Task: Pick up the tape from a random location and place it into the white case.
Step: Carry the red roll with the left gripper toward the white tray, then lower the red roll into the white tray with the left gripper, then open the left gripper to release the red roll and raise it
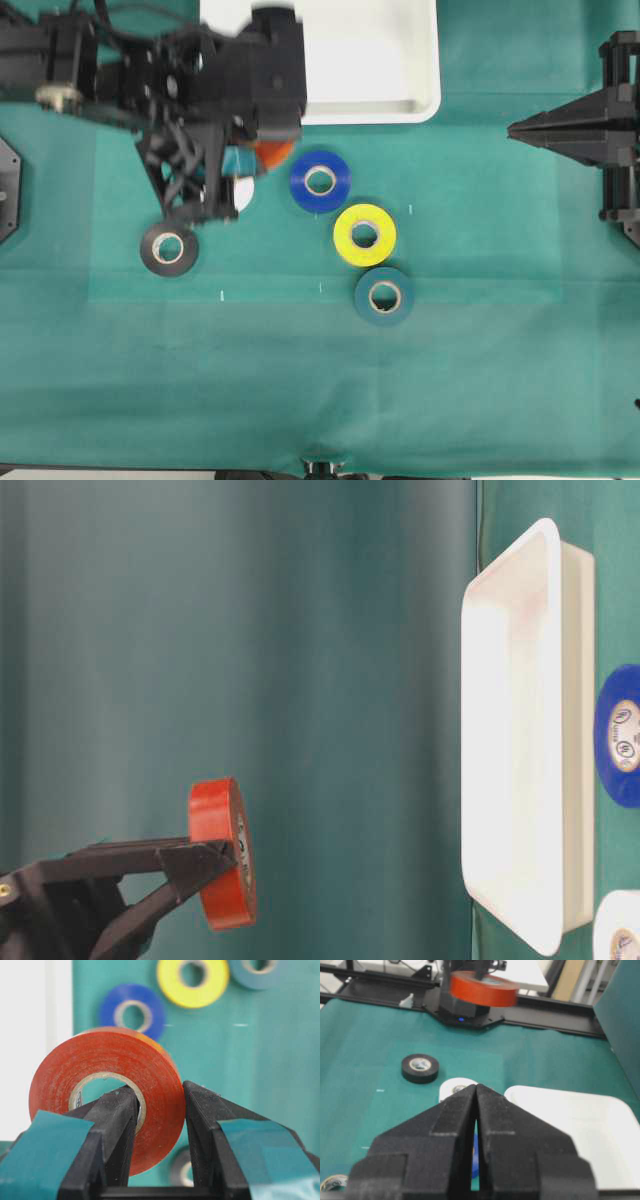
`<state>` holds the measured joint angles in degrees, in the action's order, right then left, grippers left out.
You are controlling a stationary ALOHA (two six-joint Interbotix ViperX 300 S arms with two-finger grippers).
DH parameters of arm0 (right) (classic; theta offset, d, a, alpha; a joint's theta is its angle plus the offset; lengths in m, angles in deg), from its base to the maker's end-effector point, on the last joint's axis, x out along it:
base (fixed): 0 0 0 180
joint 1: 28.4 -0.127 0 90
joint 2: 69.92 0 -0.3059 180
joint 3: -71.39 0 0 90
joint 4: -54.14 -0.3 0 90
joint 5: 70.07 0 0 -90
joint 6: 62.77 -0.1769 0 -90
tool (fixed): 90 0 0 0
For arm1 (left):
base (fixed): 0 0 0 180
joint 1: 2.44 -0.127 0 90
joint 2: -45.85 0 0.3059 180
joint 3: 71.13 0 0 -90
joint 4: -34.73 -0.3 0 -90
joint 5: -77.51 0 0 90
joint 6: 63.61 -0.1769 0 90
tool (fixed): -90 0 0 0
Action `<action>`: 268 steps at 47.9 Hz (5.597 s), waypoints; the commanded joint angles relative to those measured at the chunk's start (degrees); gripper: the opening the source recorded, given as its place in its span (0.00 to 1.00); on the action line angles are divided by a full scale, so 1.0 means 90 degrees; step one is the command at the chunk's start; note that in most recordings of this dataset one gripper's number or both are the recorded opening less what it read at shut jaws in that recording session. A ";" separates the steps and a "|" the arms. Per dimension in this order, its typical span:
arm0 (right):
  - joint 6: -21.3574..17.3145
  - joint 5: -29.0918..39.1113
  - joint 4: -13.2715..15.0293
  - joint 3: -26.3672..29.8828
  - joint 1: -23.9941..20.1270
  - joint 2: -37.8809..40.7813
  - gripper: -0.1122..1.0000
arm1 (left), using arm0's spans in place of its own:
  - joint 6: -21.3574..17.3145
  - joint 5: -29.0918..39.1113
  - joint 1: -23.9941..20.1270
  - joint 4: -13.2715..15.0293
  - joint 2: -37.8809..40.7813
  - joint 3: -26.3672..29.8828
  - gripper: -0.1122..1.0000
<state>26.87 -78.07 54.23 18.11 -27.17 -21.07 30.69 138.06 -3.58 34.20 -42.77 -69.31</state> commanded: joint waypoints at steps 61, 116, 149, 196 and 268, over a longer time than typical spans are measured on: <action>0.0049 0.0068 0.0078 0.0166 0.0010 0.0029 0.10 | -0.0752 -0.0410 -0.1738 -0.0020 0.0723 0.0820 0.33; 0.0049 0.0068 0.0088 0.0176 0.0010 0.0029 0.10 | -0.1143 -0.0410 -0.1719 -0.0010 0.1543 0.1631 0.33; 0.0039 0.0059 0.0078 0.0166 0.0010 0.0029 0.10 | -0.1152 -0.1250 -0.1748 0.0000 0.1748 0.0664 0.33; 0.0039 0.0049 0.0088 0.0146 0.0010 0.0107 0.10 | -0.1172 -0.3262 -0.2275 -0.0010 0.2988 -0.0313 0.33; 0.0029 0.0068 0.0088 0.0156 0.0020 0.0127 0.10 | -0.1162 -0.3330 -0.2305 0.0029 0.3066 -0.0313 0.92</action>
<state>27.23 -77.27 54.93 18.11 -27.09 -20.19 20.15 108.01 -24.50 34.29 -13.24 -73.26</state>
